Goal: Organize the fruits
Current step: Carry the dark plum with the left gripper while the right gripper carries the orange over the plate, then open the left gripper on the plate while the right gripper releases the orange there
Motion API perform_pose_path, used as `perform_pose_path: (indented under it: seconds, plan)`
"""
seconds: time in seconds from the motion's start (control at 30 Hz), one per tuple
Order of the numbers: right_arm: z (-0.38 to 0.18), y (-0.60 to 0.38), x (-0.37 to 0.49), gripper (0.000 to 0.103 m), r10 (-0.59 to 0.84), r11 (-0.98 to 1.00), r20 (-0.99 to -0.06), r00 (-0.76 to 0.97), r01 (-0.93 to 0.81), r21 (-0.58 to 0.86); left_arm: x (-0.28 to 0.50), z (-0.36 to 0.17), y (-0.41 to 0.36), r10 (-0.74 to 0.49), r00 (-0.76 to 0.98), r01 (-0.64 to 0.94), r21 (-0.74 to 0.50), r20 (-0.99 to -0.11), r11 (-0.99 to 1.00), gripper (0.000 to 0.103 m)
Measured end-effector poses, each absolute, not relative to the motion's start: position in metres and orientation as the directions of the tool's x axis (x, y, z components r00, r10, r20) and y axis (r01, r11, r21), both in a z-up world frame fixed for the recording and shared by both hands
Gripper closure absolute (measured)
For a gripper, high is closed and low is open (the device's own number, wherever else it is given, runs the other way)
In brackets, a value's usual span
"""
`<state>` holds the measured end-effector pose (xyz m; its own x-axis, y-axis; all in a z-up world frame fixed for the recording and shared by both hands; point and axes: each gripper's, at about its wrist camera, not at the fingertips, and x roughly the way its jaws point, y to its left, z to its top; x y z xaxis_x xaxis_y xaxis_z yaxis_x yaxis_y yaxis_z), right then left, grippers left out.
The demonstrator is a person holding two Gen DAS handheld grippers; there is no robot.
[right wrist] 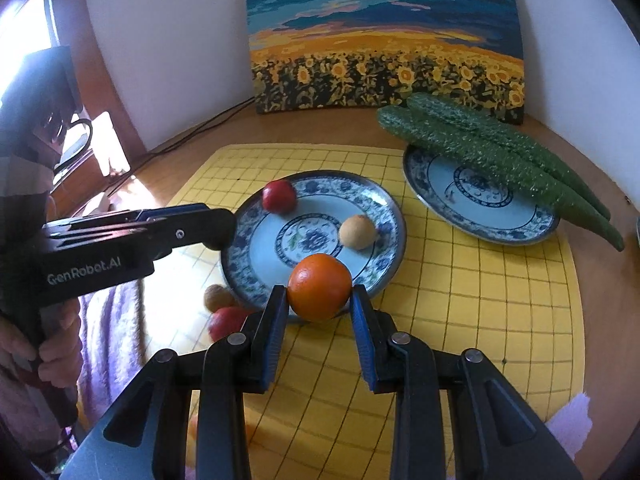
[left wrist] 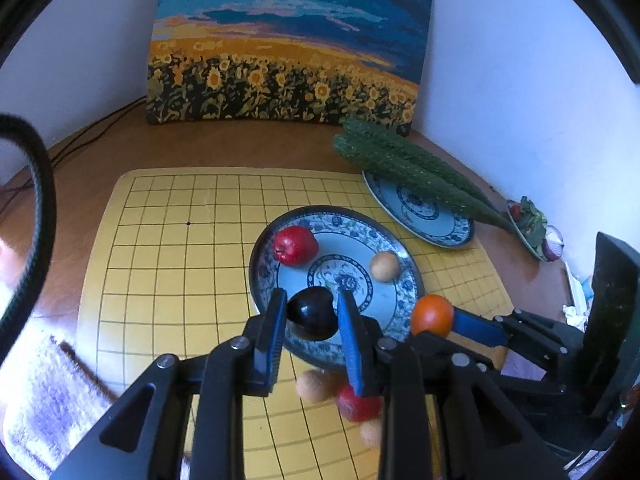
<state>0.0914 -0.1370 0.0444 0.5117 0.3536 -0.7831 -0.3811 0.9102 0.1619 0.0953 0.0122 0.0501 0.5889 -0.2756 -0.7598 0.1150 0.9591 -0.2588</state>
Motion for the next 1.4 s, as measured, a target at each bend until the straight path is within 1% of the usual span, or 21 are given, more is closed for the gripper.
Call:
perform_pose_path:
  seconds: [0.37, 0.5, 0.6, 0.77, 0.87, 1.27, 1.33, 1.4]
  plan:
    - [0.033, -0.136, 0.113, 0.070, 0.335, 0.915, -0.792, 0.511, -0.377, 0.144, 0.118, 0.037, 0.002, -0.238, 0.602, 0.132, -0.198, -0.762, 0.971, 0.076]
    - [0.027, -0.135, 0.116, 0.070, 0.333, 0.915, -0.798, 0.503, -0.378, 0.144, 0.119, 0.034, -0.003, -0.209, 0.617, 0.142, -0.154, -0.759, 0.978, 0.076]
    - [0.026, -0.133, 0.119, 0.070, 0.328, 0.917, -0.797, 0.507, -0.375, 0.138, 0.119, 0.032, -0.008, -0.167, 0.639, 0.144, -0.097, -0.751, 0.985, 0.076]
    - [0.026, -0.133, 0.123, 0.070, 0.325, 0.918, -0.792, 0.516, -0.374, 0.133, 0.119, 0.028, -0.013, -0.171, 0.646, 0.164, -0.083, -0.744, 0.983, 0.076]
    - [0.026, -0.134, 0.125, 0.070, 0.316, 0.920, -0.788, 0.528, -0.372, 0.120, 0.119, 0.026, -0.016, -0.146, 0.655, 0.161, -0.051, -0.741, 0.986, 0.076]
    - [0.022, -0.134, 0.128, 0.070, 0.318, 0.920, -0.787, 0.529, -0.374, 0.121, 0.123, 0.020, -0.012, -0.171, 0.628, 0.154, -0.094, -0.759, 0.984, 0.075]
    - [0.022, -0.134, 0.128, 0.070, 0.314, 0.920, -0.790, 0.527, -0.374, 0.116, 0.123, 0.020, -0.011, -0.174, 0.619, 0.149, -0.103, -0.766, 0.983, 0.072]
    - [0.022, -0.132, 0.127, 0.070, 0.310, 0.920, -0.793, 0.524, -0.376, 0.111, 0.124, 0.021, -0.010, -0.182, 0.606, 0.143, -0.120, -0.774, 0.982, 0.065]
